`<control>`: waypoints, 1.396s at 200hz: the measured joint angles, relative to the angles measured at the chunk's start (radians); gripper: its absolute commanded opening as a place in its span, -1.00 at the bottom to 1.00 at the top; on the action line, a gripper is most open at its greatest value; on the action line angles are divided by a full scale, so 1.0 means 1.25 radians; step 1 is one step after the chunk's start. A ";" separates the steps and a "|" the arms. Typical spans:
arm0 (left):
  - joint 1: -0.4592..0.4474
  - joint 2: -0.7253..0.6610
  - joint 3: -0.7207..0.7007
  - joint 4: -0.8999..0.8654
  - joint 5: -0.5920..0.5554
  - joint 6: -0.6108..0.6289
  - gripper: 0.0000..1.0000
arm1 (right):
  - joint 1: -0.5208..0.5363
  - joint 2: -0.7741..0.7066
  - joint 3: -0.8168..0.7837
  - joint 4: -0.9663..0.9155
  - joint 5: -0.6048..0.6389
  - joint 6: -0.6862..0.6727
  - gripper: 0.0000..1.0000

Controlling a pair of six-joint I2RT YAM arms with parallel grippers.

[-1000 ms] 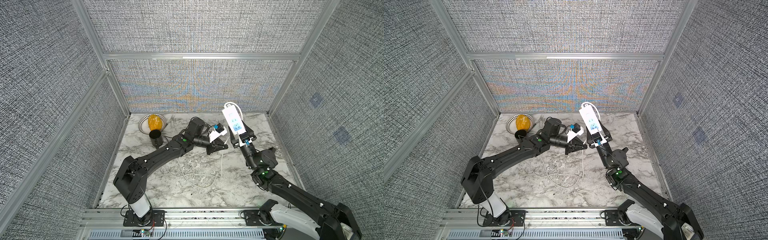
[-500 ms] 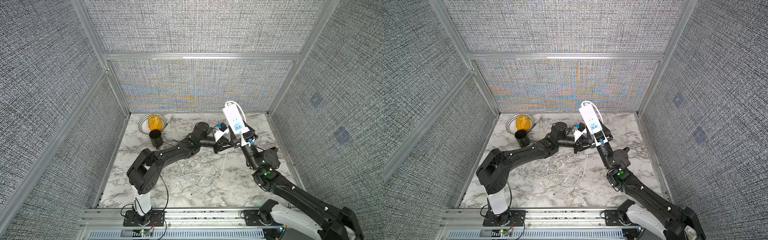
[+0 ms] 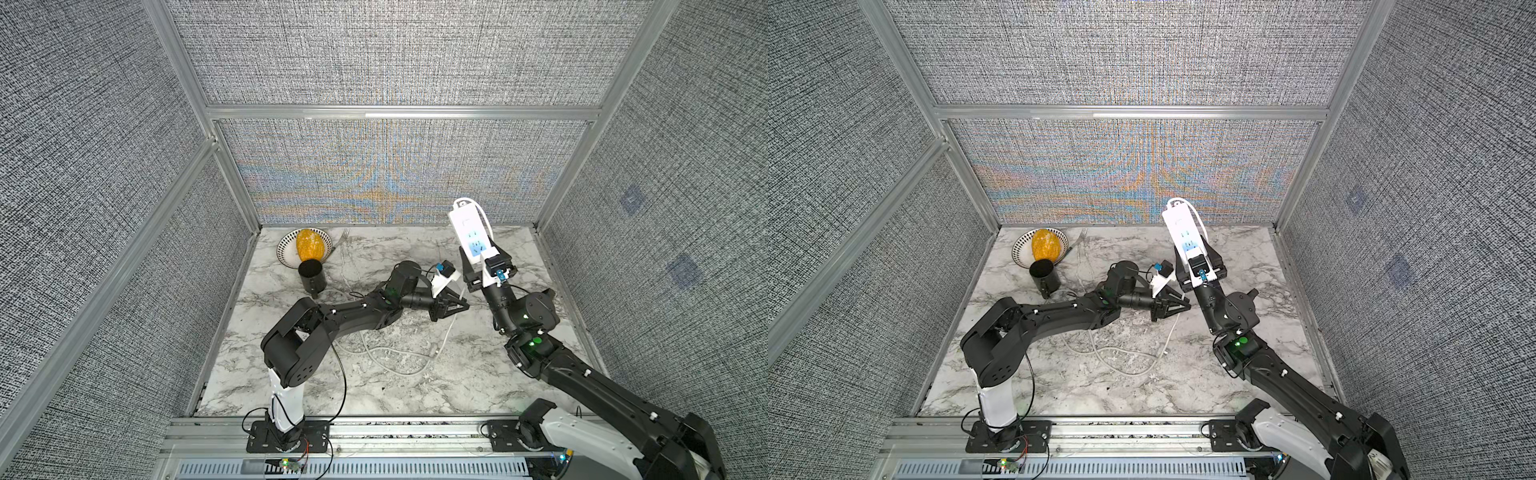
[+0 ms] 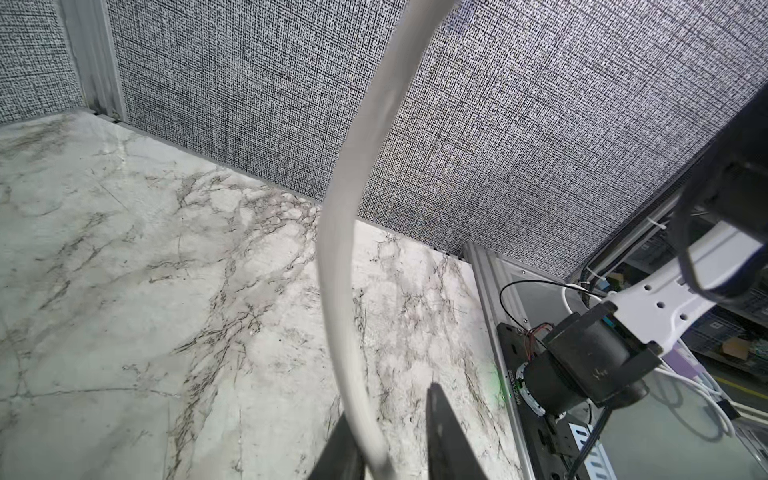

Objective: Wrap the cord around the power strip
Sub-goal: Wrap the power cord around the power strip.

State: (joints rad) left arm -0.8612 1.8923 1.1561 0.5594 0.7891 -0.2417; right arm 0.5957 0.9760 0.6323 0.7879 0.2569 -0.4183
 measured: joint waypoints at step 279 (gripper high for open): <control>-0.062 -0.309 -0.149 -0.467 -0.256 0.243 -1.00 | -0.146 -0.069 0.021 -0.156 -0.072 0.051 -1.00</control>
State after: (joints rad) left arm -0.9386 1.5063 0.9703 -0.0238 0.4686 0.0624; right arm 0.4129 0.8902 0.6582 0.5926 0.1665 -0.3542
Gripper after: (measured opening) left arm 0.078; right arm 0.619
